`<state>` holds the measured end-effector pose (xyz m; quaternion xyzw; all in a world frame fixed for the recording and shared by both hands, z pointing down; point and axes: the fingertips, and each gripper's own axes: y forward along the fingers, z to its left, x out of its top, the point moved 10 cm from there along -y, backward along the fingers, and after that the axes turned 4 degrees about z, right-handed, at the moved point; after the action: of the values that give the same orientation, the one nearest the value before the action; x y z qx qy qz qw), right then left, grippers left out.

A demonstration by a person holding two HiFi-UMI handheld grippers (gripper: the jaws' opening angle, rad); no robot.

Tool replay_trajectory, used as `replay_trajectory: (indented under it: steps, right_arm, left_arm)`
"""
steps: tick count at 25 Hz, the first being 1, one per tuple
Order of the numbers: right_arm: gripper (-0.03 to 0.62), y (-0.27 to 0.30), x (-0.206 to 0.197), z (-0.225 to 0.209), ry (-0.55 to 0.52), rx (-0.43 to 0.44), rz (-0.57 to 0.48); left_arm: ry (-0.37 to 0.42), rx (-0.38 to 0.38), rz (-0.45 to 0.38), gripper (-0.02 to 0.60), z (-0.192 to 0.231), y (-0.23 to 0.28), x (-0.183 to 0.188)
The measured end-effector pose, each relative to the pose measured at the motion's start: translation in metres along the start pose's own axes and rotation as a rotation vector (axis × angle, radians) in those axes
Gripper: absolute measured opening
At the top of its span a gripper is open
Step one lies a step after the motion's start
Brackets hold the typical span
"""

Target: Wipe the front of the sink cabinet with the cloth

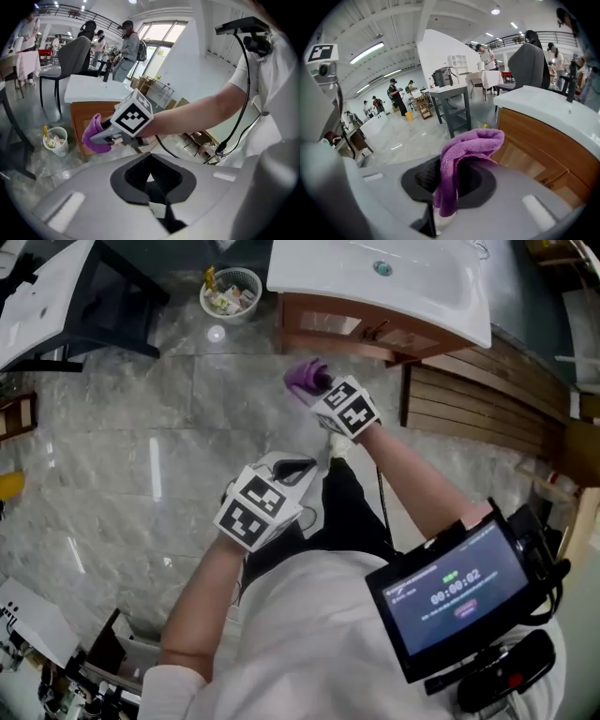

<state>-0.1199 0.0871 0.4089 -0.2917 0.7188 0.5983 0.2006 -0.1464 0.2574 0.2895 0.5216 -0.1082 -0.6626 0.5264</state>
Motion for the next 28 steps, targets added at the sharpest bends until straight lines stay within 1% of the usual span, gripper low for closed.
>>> replay_trajectory:
  steps: [2, 6, 11, 14, 17, 20, 28]
  right_arm:
    - [0.072, 0.021, 0.009, -0.029, 0.024, 0.009, -0.008]
    - [0.072, 0.059, 0.022, -0.079, 0.110, 0.037, -0.045]
    - [0.072, 0.092, 0.027, -0.131, 0.234, 0.030, -0.090]
    - [0.072, 0.102, 0.023, -0.151, 0.276, 0.014, -0.099]
    - [0.072, 0.104, 0.019, -0.171, 0.291, -0.002, -0.107]
    - [0.072, 0.097, 0.008, -0.186, 0.310, -0.027, -0.107]
    - [0.072, 0.054, -0.039, -0.214, 0.376, -0.093, -0.102]
  left_arm:
    - [-0.034, 0.012, -0.013, 0.005, 0.011, 0.011, 0.011]
    - [-0.090, 0.030, -0.028, 0.005, 0.033, 0.032, 0.033]
    - [-0.100, 0.032, -0.033, 0.005, 0.054, 0.051, 0.057]
    - [-0.110, 0.034, -0.034, 0.005, 0.063, 0.058, 0.065]
    - [-0.110, 0.033, -0.028, 0.005, 0.072, 0.070, 0.070]
    - [-0.098, 0.012, -0.016, 0.005, 0.075, 0.080, 0.075]
    - [-0.027, -0.056, 0.013, 0.005, 0.062, 0.107, 0.103]
